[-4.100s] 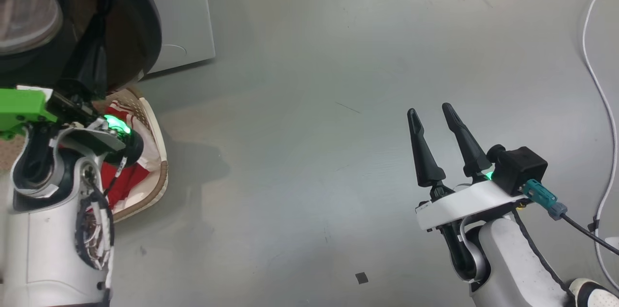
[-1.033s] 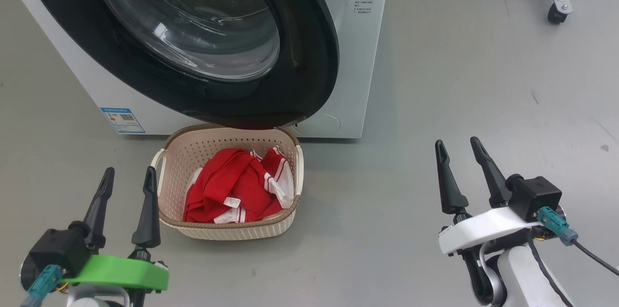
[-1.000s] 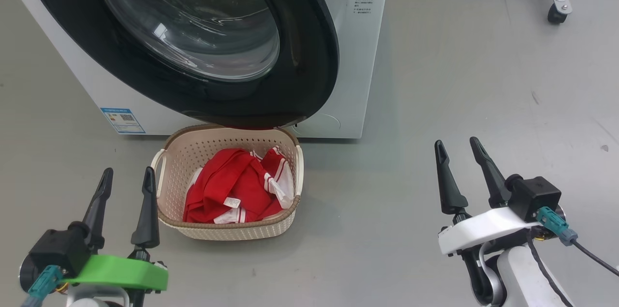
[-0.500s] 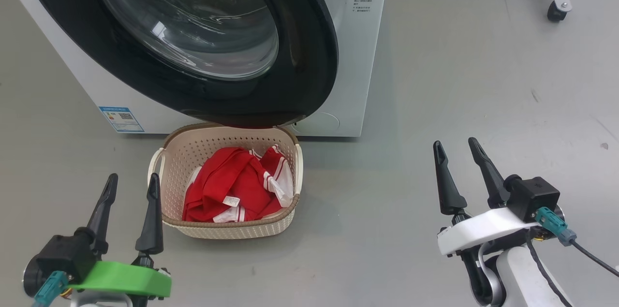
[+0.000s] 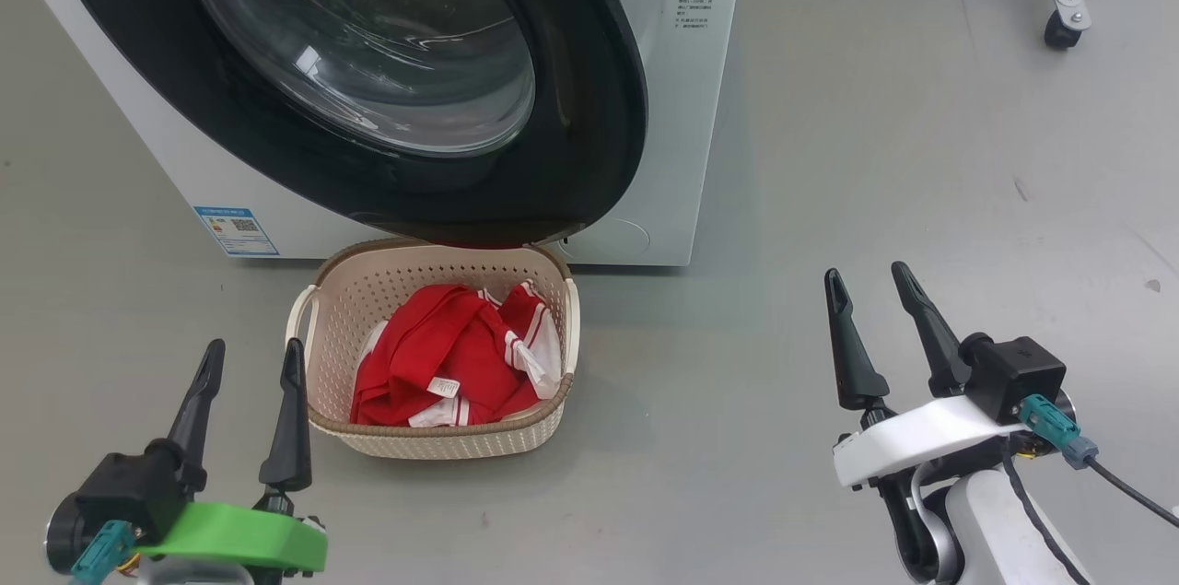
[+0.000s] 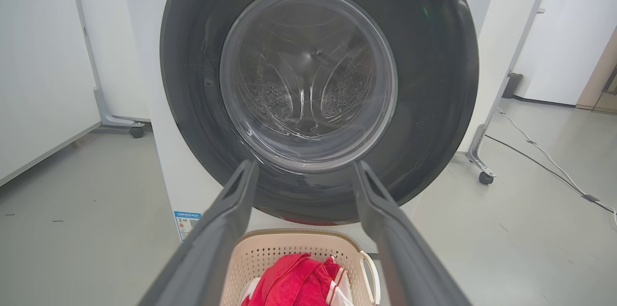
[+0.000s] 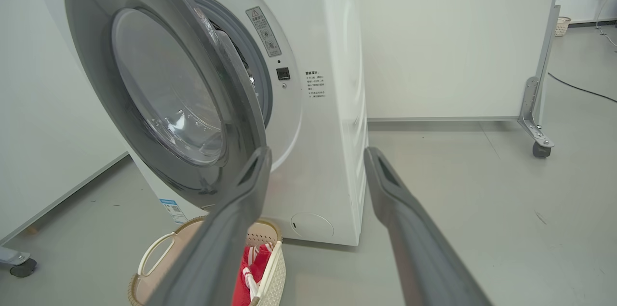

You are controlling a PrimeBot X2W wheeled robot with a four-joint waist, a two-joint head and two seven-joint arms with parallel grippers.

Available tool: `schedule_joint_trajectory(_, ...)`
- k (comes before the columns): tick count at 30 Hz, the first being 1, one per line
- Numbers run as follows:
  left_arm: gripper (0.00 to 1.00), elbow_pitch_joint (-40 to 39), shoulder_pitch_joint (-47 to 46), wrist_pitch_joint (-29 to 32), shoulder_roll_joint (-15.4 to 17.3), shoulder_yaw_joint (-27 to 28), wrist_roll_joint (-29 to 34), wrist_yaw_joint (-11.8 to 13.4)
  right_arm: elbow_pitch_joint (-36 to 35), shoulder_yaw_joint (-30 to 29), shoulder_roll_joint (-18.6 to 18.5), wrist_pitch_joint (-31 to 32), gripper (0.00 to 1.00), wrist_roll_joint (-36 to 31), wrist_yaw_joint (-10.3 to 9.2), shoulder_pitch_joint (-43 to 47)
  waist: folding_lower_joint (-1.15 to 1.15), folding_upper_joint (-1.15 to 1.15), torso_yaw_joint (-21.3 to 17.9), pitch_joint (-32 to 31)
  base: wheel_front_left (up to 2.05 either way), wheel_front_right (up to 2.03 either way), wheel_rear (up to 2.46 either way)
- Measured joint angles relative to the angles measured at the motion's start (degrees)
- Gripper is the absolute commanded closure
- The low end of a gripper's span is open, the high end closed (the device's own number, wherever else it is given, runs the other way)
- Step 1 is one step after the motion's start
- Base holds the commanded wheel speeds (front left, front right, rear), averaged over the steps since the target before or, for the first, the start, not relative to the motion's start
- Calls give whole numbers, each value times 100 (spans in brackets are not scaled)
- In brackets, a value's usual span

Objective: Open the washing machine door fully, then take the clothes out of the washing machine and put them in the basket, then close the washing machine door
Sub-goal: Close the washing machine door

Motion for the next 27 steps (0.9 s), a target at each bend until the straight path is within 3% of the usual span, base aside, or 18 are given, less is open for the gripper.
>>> schedule_joint_trajectory(2,0,7,7,0,-18,18,4,-29,-5,5,-1,0,0,0,0,0,0,0,3,-4,0,0,0)
schedule_joint_trajectory(4,0,12,21,0,-48,29,18,-46,-15,20,-2,0,54,0,0,0,0,0,5,-5,0,0,0)
schedule_joint_trajectory(6,0,16,29,0,-68,33,29,-49,-49,57,-10,0,100,2,0,0,0,0,9,0,0,0,0)
schedule_joint_trajectory(12,0,0,40,0,-104,37,70,-89,-244,224,-122,0,100,-7,0,-7,0,0,39,90,0,0,0)
schedule_joint_trajectory(27,0,-80,-79,0,-178,14,73,-144,-430,1814,-604,11,100,-366,0,-998,0,0,203,724,0,0,0)
